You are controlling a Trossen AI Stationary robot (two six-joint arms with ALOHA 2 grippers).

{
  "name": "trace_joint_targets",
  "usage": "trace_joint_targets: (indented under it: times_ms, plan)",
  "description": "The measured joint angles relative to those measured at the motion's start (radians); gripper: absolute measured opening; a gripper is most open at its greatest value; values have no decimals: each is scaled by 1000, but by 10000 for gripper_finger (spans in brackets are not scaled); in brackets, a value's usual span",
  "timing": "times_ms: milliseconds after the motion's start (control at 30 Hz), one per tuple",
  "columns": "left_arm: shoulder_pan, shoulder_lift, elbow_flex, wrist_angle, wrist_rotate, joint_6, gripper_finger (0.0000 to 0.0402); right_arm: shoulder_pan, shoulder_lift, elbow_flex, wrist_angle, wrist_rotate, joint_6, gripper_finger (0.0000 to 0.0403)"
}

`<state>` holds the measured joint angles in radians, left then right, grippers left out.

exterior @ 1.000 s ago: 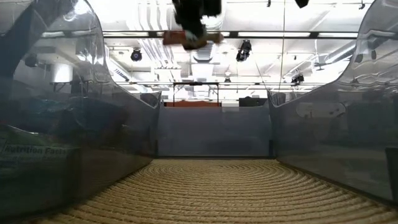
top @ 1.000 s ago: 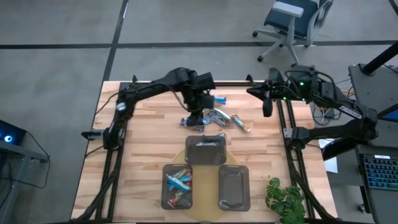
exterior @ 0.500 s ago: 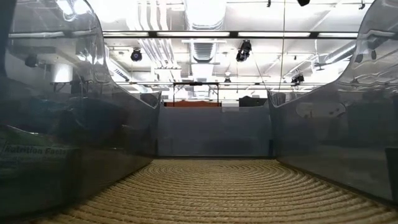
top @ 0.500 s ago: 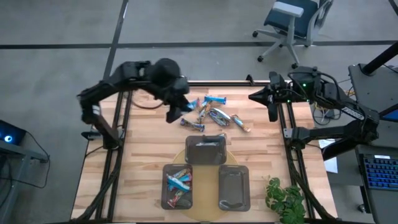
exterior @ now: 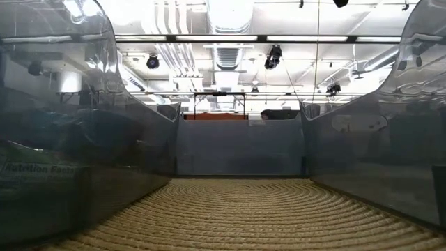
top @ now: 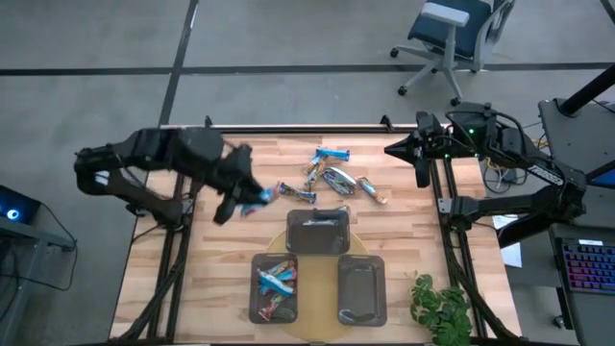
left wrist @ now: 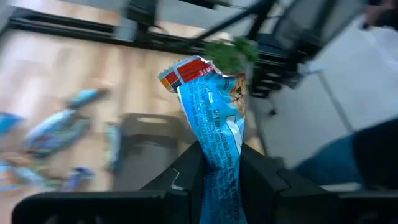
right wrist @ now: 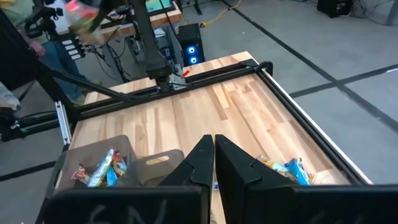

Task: Pick and place Granola Bars by type
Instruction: Put the red granola bar into the bottom left black bin

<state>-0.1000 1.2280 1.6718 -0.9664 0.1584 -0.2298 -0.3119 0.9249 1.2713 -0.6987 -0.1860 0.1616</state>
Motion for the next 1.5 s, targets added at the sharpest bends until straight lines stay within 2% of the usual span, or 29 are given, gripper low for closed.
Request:
trace_joint_targets:
  times_ms: [167, 367, 733, 833, 1167, 1500]
  plan:
    - [-134, -40, -162, 156, 1, -77, 67, 0, 0, 0, 0, 0, 4, 8]
    - [-261, -19, -315, 334, 4, -141, 67, 0, 0, 0, 0, 1, 5, 8]
    - [-315, 99, -521, 491, -14, -184, 67, 0, 6, 0, -2, 2, 16, 8]
    - [-317, 148, -548, 500, -2, -186, 67, 0, 9, 0, -2, 2, 18, 8]
    - [-320, 314, -575, 501, 132, -132, 67, 0, 10, -22, -4, 9, 22, 8]
    - [-320, 394, -518, 504, 154, -26, 67, 0, 10, -42, -3, 13, 22, 8]
